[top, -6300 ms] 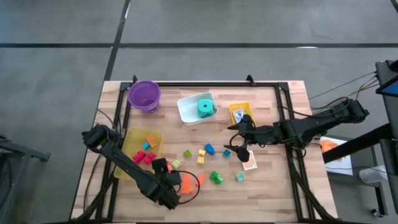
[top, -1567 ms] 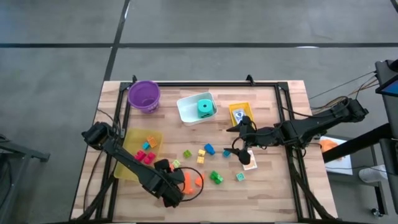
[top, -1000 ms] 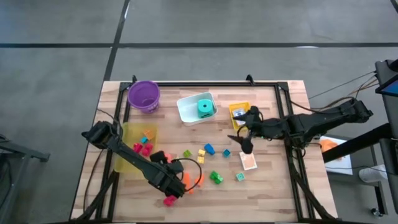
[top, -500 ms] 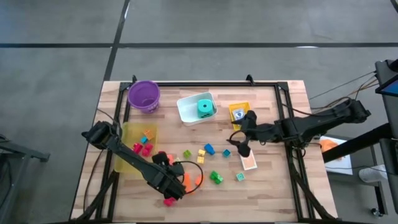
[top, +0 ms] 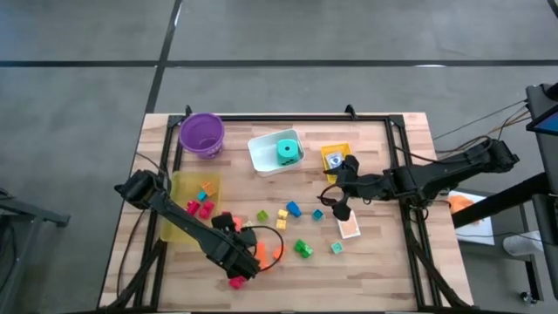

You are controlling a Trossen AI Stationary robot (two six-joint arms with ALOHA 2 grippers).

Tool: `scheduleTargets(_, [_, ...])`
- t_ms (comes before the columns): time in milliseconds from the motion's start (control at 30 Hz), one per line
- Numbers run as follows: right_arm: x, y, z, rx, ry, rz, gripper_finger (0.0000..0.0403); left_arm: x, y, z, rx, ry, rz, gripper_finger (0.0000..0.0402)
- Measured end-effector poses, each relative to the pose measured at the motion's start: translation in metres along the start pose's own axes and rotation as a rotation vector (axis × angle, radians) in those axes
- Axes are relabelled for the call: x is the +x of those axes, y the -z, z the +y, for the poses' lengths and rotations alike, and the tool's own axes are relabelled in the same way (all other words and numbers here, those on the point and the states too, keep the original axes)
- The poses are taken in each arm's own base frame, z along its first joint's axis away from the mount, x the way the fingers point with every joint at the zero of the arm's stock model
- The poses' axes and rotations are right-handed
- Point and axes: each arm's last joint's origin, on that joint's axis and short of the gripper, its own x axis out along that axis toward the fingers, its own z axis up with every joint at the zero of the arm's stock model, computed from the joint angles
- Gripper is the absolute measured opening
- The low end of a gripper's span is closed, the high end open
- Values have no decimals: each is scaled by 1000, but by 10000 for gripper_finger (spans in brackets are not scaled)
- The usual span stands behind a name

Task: Pick & Place Toys
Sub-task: Put the orange dice into the white bin

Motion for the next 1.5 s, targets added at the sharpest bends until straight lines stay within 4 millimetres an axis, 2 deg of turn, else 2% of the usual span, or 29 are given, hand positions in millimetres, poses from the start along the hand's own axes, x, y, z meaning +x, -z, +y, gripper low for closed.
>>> scheduleTargets(200, [0, 0, 0, 7, 0, 0, 399, -3, 0, 1, 19, 5, -4, 266])
scheduleTargets(567, [0, 0, 0, 7, 0, 0, 399, -25, -9, -3, 57, 52, -85, 266])
scheduleTargets(767, [0, 0, 0, 8, -1, -1, 399, -30, -5, 4, 63, -42, -78, 266])
scheduleTargets(967, [0, 0, 0, 8, 0, -1, 399, -26, -3, 4, 67, -66, -84, 266])
scheduleTargets(1133, [0, 0, 0, 8, 0, -1, 399, -22, 7, 3, 72, -147, -97, 266])
scheduleTargets(1500, [0, 0, 0, 8, 0, -1, 399, -14, 15, 5, 2, -213, -76, 266])
